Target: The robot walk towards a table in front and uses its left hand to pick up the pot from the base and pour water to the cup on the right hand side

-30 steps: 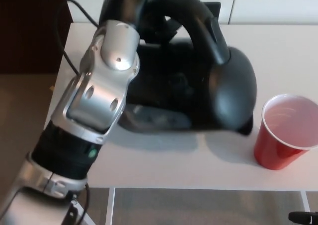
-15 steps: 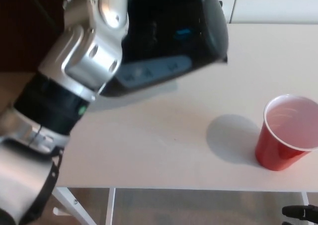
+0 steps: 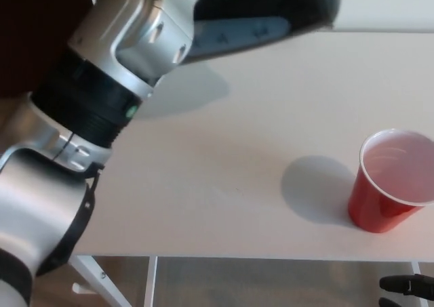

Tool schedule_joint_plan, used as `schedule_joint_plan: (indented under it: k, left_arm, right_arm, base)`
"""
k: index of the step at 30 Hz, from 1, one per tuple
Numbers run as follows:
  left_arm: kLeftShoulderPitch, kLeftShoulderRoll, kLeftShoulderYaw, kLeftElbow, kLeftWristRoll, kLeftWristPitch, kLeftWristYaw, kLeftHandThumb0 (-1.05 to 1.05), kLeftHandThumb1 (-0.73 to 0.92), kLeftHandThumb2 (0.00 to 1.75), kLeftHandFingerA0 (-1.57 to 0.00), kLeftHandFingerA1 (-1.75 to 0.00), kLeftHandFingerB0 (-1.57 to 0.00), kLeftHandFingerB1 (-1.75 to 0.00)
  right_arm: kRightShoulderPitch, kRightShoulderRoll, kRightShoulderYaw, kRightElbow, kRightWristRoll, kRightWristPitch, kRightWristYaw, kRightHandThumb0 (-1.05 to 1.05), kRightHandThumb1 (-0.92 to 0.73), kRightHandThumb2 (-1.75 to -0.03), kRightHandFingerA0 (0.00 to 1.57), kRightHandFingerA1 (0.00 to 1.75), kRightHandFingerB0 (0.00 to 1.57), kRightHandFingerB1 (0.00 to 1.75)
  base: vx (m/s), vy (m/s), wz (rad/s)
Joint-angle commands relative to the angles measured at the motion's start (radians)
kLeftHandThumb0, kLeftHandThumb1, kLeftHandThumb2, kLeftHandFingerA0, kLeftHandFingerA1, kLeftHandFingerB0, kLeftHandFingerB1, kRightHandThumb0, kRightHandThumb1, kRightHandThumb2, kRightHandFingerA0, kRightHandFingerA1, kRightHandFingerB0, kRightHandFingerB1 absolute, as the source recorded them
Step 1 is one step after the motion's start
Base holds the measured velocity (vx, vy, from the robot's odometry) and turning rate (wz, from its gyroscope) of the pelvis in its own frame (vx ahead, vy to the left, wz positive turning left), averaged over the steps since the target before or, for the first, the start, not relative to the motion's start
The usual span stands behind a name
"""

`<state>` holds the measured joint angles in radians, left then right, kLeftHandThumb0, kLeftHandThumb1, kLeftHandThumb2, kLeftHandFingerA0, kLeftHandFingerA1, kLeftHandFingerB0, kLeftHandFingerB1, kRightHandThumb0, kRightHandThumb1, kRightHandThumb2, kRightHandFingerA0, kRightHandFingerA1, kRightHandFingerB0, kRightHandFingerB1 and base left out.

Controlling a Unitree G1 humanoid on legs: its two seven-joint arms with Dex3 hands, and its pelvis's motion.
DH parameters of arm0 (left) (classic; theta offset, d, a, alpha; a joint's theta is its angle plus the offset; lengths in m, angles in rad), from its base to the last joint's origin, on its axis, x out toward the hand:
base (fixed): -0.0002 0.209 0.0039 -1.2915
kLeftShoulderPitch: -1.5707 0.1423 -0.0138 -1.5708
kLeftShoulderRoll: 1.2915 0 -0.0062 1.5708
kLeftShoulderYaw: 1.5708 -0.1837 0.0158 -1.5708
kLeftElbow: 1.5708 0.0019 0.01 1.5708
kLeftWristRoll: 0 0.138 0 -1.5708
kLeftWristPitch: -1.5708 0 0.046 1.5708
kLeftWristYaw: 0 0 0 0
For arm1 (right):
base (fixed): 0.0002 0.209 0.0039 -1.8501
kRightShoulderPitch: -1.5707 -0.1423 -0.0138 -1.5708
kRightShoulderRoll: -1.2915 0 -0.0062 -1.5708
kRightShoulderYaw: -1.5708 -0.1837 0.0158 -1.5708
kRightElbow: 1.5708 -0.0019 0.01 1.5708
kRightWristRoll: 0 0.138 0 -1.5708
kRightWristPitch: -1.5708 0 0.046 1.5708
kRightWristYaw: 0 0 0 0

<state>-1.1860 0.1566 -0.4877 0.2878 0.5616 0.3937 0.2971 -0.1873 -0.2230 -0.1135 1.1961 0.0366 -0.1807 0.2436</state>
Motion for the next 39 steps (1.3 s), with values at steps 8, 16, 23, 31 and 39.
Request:
schedule_joint_plan:
  k: [8, 16, 23, 31, 39]
  left_arm:
    - [0.056, -0.052, -0.001, -0.144, 0.114, -0.070, 0.028, -0.10, 0.67, 0.62, -0.84, -1.75, -0.59, -1.52]
    - [0.121, -0.088, -0.027, -0.197, 0.142, -0.090, 0.004, -0.14, 0.66, 0.61, -0.90, -1.75, -0.68, -1.41]
    - [0.143, -0.109, -0.061, -0.217, 0.177, -0.091, -0.027, -0.20, 0.51, 0.91, -1.20, -1.34, -0.80, -0.95]
    - [0.167, -0.124, -0.080, -0.231, 0.204, -0.111, -0.041, -0.29, 0.62, 0.61, -1.01, -1.57, -0.82, -0.52]
    - [0.159, -0.125, -0.078, -0.219, 0.225, -0.140, -0.037, -0.30, 0.61, 0.61, -0.99, -1.60, -0.83, -0.54]
  right_arm:
    - [0.001, -0.001, 0.023, 0.006, -0.023, 0.007, -0.007, -0.71, -0.21, -0.83, 0.96, 0.78, 0.64, 0.75]
    - [0.000, 0.002, 0.038, 0.005, -0.035, 0.000, -0.011, -0.75, -0.23, -0.88, 0.89, 0.75, 0.57, 0.73]
    - [-0.006, 0.002, 0.036, -0.002, -0.034, 0.000, -0.011, -0.73, -0.23, -0.85, 0.95, 0.78, 0.61, 0.76]
    - [-0.010, 0.000, 0.044, 0.000, -0.046, -0.004, -0.020, -0.73, -0.22, -0.85, 0.97, 0.77, 0.62, 0.75]
    - [-0.014, -0.001, 0.032, 0.003, -0.032, -0.008, 0.000, -0.75, -0.22, -0.87, 0.92, 0.78, 0.62, 0.78]
  base:
    - [0.00, 0.000, 0.00]
    - [0.00, 0.000, 0.00]
    - [0.00, 0.000, 0.00]
    - [0.00, 0.000, 0.00]
    - [0.00, 0.000, 0.00]
